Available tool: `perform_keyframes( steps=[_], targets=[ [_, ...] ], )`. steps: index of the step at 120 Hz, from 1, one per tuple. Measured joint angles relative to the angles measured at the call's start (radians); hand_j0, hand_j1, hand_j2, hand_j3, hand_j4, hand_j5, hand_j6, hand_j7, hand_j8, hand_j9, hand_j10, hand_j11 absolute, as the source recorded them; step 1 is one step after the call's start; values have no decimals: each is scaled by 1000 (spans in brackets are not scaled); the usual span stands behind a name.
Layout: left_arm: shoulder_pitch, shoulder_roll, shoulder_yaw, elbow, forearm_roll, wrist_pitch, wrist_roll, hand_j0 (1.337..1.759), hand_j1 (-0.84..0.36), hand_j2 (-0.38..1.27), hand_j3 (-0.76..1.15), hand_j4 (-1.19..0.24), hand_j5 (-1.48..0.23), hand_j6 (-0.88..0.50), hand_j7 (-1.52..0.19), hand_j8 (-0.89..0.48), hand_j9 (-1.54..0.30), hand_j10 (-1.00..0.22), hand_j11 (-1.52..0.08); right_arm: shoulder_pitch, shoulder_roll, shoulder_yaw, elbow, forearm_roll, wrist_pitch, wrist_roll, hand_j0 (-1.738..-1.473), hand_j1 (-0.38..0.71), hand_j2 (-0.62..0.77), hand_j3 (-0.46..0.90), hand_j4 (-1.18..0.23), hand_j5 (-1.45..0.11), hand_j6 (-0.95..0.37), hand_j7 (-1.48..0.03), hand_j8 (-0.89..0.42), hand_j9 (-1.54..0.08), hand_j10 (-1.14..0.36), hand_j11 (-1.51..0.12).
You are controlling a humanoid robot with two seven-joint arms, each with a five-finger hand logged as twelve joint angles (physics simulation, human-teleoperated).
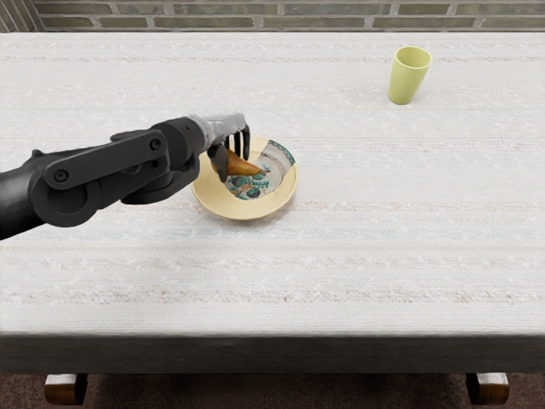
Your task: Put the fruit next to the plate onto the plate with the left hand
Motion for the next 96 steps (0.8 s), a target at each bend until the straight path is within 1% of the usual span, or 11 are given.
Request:
perform_keyframes(
  steps=[6,28,32,36,41,54,64,80,88,96],
  targets=[
    [14,-3,0,7,-1,0,0,1656,-349,494,0,-710,-1059,-515,-1022,-511,-1002,-734,-1003,0,0,0,0,0,0,0,-1658,-349,0,0,0,0,0,0,0,0,0,0],
    [14,-10,4,20,2,1,0,1656,-353,495,0,-721,-1036,-528,-1018,-515,-993,-731,-995,-1,0,0,0,0,0,0,-1658,-349,0,0,0,0,0,0,0,0,0,0],
    [14,-10,5,21,3,1,0,1656,-346,474,0,-713,-1019,-526,-1001,-521,-977,-730,-979,-1,0,0,0,0,0,0,-1658,-349,0,0,0,0,0,0,0,0,0,0],
    [14,-9,3,21,3,2,0,1657,-332,424,0,-684,-964,-524,-949,-524,-931,-697,-932,-1,0,0,0,0,0,0,-1658,-349,0,0,0,0,0,0,0,0,0,0],
    [16,-10,0,22,2,3,0,1657,-281,359,0,-621,-868,-491,-856,-490,-841,-632,-842,-1,0,0,0,0,0,0,-1658,-349,0,0,0,0,0,0,0,0,0,0],
    [15,-4,-6,22,2,4,-1,1657,-58,219,0,-397,-551,-320,-544,-320,-535,-403,-536,-2,0,0,0,0,0,0,-1658,-349,0,0,0,0,0,0,0,0,0,0],
    [14,3,-10,21,-13,4,-1,1658,68,148,0,-273,-378,-223,-373,-222,-367,-277,-368,-2,0,0,0,0,0,0,-1658,-349,0,0,0,0,0,0,0,0,0,0],
    [13,26,-18,14,-84,0,-1,1658,190,80,0,-155,-212,-129,-209,-129,-206,-157,-206,-1,0,0,0,0,0,0,-1658,-349,0,0,0,0,0,0,0,0,0,0],
    [10,91,-40,6,-179,-13,-1,1658,227,60,0,-119,-162,-101,-160,-101,-157,-121,-157,-1,0,0,0,0,0,0,-1658,-349,0,0,0,0,0,0,0,0,0,0],
    [8,166,-87,0,-303,-73,-1,1658,254,45,0,-93,-125,-80,-123,-80,-121,-94,-121,-1,0,0,0,0,0,0,-1658,-349,0,0,0,0,0,0,0,0,0,0]
  ],
)
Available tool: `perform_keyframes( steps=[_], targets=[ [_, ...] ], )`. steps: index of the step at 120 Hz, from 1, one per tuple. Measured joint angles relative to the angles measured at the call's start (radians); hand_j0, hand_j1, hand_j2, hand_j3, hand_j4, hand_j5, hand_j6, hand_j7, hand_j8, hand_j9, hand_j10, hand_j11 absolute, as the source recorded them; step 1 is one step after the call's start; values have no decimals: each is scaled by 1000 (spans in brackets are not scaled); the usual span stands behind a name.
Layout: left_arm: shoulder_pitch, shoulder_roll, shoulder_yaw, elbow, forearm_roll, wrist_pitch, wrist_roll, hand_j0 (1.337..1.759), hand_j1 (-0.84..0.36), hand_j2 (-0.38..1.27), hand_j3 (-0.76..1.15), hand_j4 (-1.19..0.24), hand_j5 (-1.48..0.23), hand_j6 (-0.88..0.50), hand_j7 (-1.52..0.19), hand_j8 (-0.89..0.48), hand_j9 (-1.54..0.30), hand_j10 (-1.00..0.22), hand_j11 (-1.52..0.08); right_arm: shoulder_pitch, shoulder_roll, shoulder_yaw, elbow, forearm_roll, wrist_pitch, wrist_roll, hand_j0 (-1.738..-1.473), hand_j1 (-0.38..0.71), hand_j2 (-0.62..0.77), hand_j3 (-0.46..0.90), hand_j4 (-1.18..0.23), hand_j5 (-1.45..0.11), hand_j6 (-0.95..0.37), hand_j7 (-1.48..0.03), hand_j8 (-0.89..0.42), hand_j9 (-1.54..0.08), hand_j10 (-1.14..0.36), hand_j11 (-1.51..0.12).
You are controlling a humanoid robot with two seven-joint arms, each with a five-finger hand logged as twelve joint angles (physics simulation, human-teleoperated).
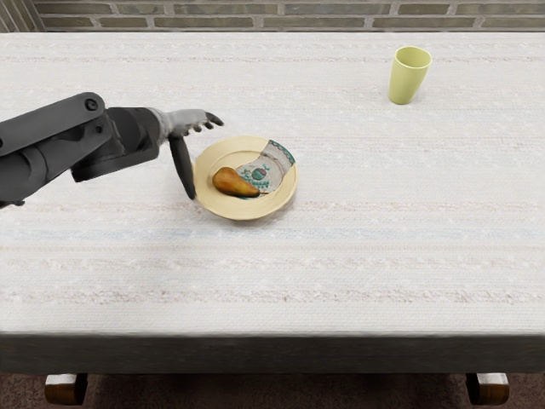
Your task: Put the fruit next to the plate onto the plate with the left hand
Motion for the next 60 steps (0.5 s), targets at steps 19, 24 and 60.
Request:
perform_keyframes(
  steps=[19,24,60],
  targets=[
    [3,124,-101,-5,-242,-179,0,1658,292,24,0,-56,-73,-51,-72,-50,-71,-56,-71,1,0,-1,0,0,0,0,-1658,-349,0,0,0,0,0,0,0,0,0,0],
    [3,163,-113,-5,-295,-213,0,1658,297,20,0,-50,-65,-46,-64,-45,-63,-50,-63,1,0,-1,0,0,0,0,-1658,-349,0,0,0,0,0,0,0,0,0,0],
    [5,354,-161,-5,-563,-402,0,1658,318,8,0,-30,-37,-29,-36,-29,-36,-29,-36,1,0,-1,0,0,0,0,-1658,-349,0,0,0,0,0,0,0,0,0,0]
  ],
)
